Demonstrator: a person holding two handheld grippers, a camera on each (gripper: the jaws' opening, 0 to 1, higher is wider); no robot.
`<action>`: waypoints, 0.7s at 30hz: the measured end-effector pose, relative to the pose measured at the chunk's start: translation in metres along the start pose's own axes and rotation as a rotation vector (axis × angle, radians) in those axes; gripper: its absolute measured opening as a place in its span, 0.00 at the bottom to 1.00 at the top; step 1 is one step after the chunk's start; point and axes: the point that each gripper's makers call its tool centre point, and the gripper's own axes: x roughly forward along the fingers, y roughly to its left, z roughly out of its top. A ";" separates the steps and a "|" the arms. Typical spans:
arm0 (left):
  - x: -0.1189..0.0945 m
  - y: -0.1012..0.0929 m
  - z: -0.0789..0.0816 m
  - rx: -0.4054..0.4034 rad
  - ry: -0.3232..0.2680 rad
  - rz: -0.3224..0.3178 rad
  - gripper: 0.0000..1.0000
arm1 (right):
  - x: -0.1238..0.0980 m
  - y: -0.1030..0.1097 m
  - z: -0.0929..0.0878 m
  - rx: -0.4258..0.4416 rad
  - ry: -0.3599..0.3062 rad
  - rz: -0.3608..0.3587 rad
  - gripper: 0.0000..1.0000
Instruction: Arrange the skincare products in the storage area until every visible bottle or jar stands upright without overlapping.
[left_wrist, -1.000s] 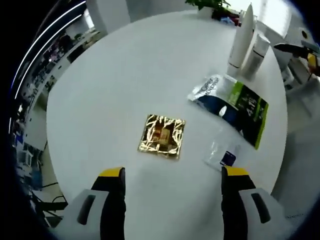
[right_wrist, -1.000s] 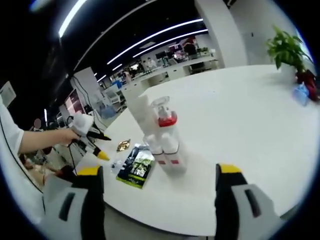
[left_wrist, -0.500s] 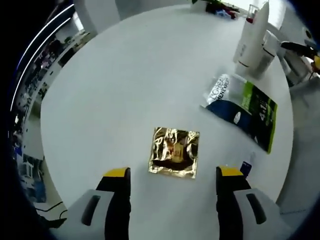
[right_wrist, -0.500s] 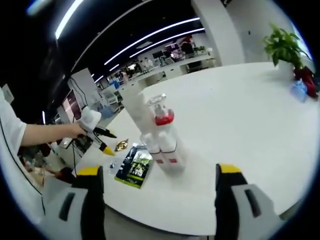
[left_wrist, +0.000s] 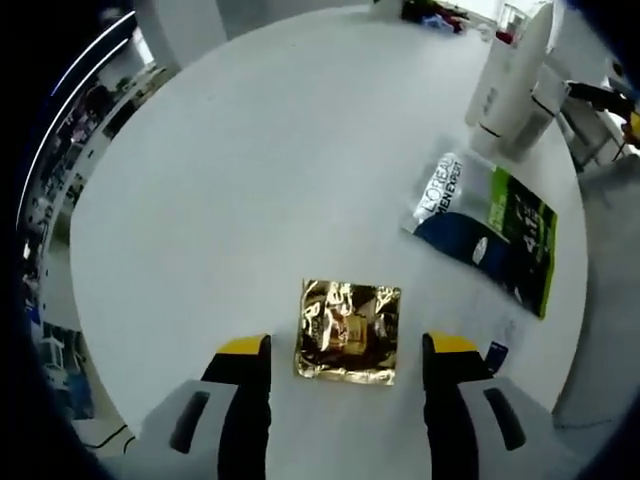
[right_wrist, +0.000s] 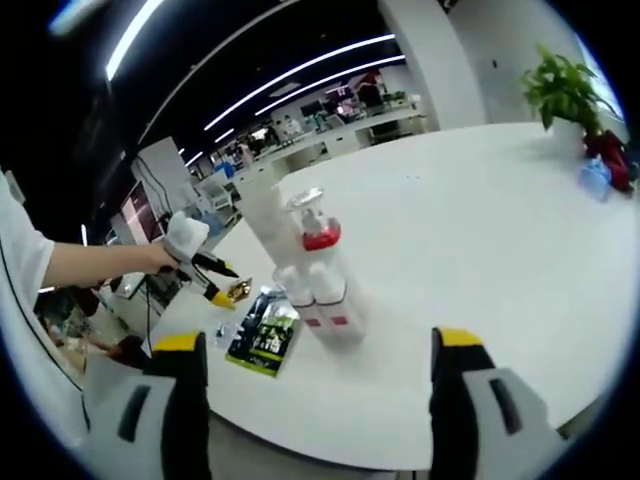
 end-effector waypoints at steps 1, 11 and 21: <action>0.001 -0.003 -0.001 -0.005 0.004 -0.023 0.55 | 0.000 0.000 0.000 0.000 0.000 -0.001 0.93; -0.001 0.004 0.002 -0.009 -0.006 -0.017 0.37 | 0.000 0.002 -0.001 0.007 -0.001 -0.001 0.93; -0.022 -0.005 0.016 0.140 -0.039 -0.065 0.02 | -0.002 -0.001 0.003 0.002 -0.009 -0.005 0.93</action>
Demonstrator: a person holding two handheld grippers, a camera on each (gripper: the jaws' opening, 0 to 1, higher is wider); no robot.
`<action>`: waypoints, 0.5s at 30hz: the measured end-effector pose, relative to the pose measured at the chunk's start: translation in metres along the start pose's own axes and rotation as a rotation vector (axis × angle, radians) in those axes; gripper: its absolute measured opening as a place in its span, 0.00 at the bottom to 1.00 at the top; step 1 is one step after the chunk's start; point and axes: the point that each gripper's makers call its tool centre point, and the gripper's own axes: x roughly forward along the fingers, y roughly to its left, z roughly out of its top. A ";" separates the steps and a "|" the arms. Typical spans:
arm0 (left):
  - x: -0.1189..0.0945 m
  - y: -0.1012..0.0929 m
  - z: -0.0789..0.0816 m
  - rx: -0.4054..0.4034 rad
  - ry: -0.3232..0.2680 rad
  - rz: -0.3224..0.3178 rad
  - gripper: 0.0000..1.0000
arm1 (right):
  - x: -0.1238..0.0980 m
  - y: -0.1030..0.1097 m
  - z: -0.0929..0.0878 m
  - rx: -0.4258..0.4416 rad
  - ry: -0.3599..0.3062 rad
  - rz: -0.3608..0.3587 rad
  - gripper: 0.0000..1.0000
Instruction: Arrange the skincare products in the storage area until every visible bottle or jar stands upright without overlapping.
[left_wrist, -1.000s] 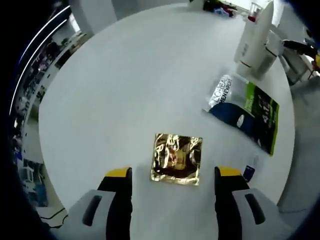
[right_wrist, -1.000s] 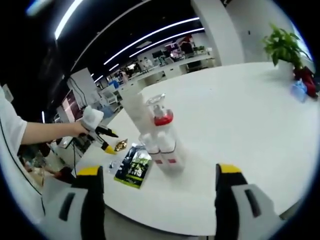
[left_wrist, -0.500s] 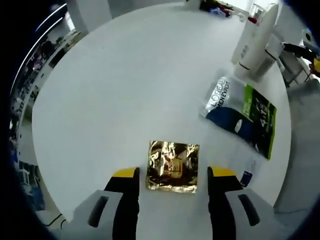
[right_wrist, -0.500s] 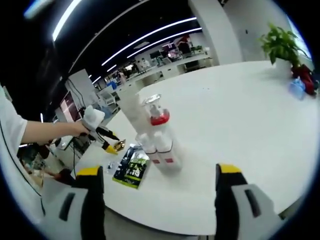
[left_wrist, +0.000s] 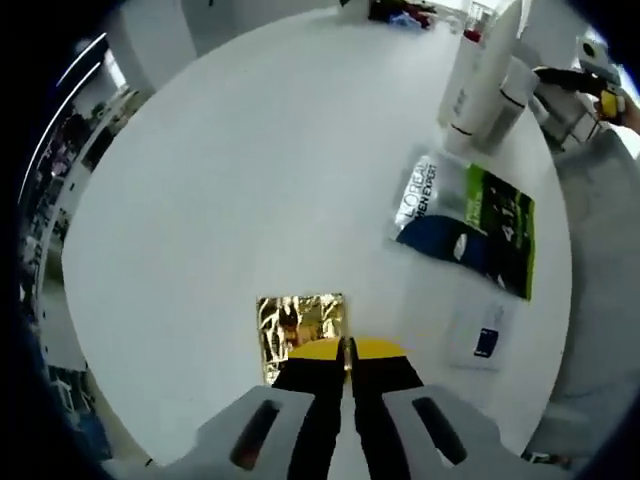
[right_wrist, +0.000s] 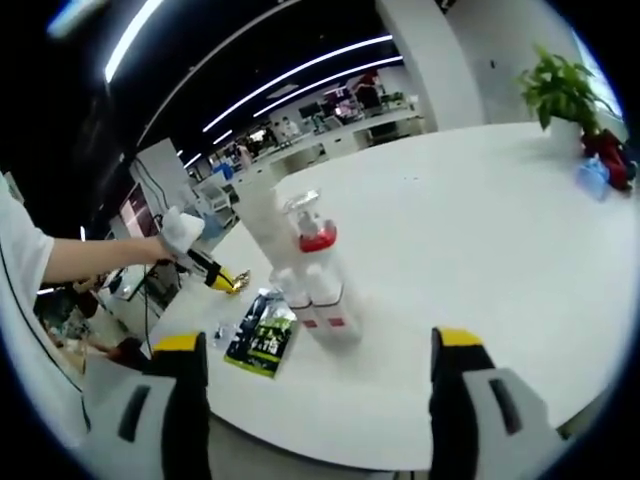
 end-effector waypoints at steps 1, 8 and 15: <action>-0.001 -0.002 0.000 -0.004 0.008 -0.012 0.04 | 0.000 0.000 0.000 0.000 -0.001 0.000 0.93; -0.001 0.014 -0.006 -0.019 0.040 0.054 0.24 | 0.001 0.007 0.000 -0.005 -0.002 0.013 0.93; 0.007 0.028 -0.006 -0.014 0.040 0.042 0.44 | -0.005 0.000 -0.004 0.007 0.000 -0.007 0.93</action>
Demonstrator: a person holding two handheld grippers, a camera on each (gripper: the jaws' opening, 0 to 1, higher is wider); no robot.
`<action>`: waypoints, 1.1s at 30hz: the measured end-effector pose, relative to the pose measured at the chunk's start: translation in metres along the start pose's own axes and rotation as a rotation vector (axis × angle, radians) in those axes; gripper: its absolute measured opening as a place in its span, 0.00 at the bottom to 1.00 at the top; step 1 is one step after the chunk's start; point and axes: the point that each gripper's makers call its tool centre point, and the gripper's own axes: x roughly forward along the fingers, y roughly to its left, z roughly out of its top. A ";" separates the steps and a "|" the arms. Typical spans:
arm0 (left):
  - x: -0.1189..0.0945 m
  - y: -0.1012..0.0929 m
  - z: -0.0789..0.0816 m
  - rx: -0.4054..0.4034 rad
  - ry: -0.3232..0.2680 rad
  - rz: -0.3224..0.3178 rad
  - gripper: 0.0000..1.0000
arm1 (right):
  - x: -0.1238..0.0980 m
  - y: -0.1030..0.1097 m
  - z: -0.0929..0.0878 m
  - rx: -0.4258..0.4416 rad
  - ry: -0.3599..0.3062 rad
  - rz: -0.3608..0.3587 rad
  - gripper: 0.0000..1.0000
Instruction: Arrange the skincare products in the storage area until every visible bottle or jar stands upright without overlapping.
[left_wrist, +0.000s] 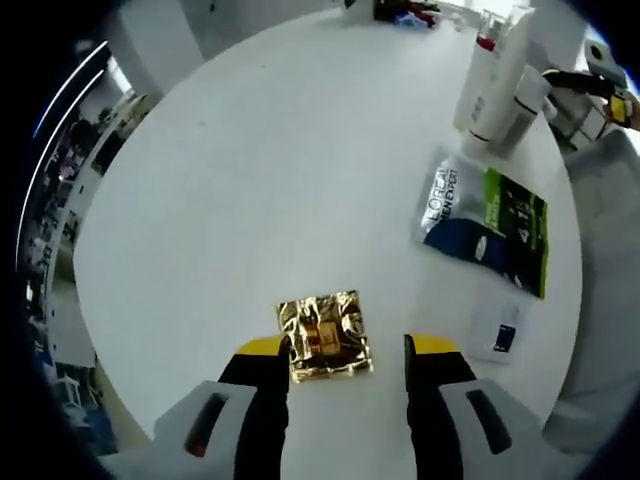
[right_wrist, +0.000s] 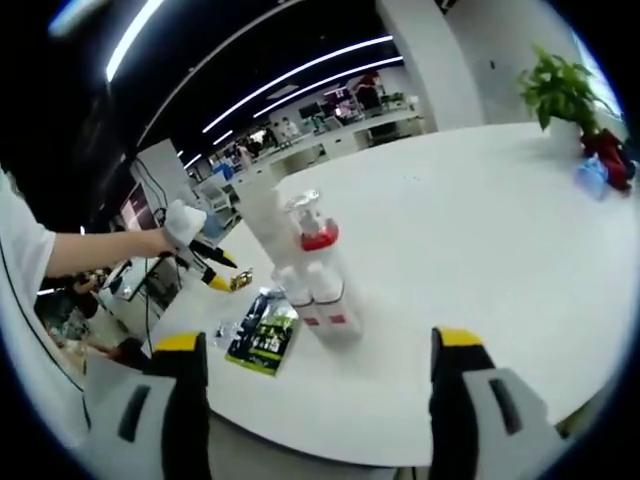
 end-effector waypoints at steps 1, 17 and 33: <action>0.002 0.001 -0.001 -0.004 0.011 -0.005 0.45 | -0.001 -0.002 -0.001 0.003 0.001 -0.006 0.93; 0.022 0.012 -0.008 0.044 0.105 -0.067 0.50 | 0.001 -0.007 0.000 0.016 0.001 -0.033 0.93; 0.019 0.007 -0.005 0.138 0.101 -0.088 0.36 | 0.001 -0.008 -0.001 0.013 0.000 -0.031 0.93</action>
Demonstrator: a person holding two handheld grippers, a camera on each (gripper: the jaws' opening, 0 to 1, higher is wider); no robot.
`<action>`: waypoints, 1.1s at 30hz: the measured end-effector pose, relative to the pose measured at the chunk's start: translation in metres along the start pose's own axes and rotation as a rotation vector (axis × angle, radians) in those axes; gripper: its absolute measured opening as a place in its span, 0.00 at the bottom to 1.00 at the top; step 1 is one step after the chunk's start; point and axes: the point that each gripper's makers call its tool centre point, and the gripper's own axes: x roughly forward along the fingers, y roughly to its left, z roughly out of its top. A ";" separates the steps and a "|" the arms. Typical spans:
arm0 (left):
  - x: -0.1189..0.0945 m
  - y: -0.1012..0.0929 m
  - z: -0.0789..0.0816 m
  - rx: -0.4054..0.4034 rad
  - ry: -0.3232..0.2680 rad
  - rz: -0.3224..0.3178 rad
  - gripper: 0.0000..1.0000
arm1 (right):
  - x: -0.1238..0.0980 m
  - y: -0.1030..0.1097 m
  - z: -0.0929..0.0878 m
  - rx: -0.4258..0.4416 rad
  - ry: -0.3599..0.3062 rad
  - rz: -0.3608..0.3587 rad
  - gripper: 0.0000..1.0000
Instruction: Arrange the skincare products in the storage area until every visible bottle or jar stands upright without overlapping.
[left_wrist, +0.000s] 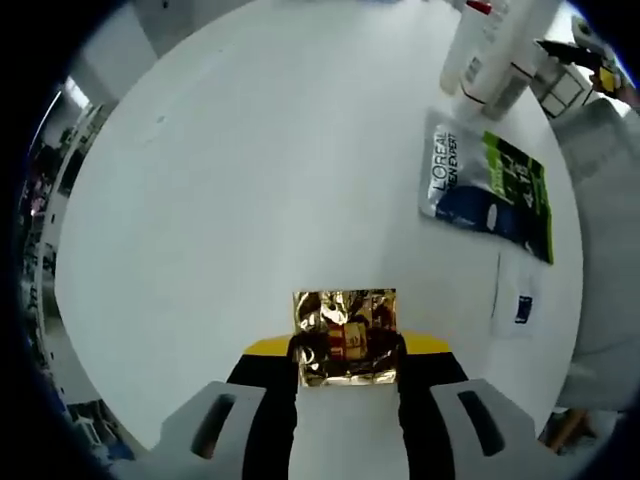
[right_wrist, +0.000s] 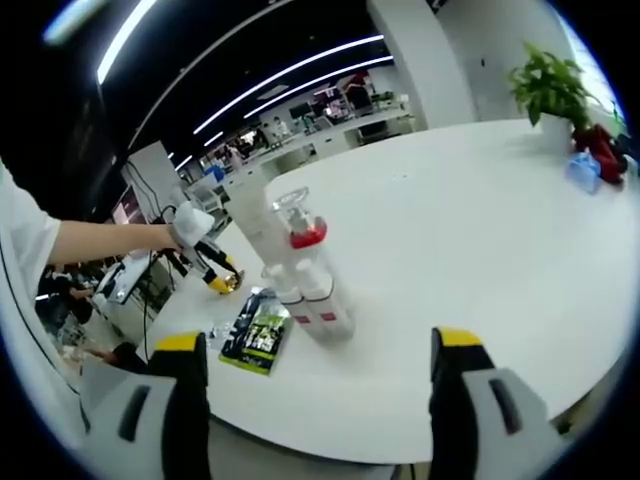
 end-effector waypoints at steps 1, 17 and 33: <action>0.000 0.000 0.000 0.000 -0.001 0.000 0.36 | 0.000 0.000 0.001 -0.001 -0.002 0.000 0.93; -0.010 -0.028 0.007 0.107 -0.003 -0.055 0.36 | -0.003 0.001 0.006 -0.011 -0.012 0.005 0.93; -0.011 -0.062 0.022 0.178 0.010 -0.095 0.36 | -0.005 0.000 0.009 -0.025 -0.022 0.005 0.93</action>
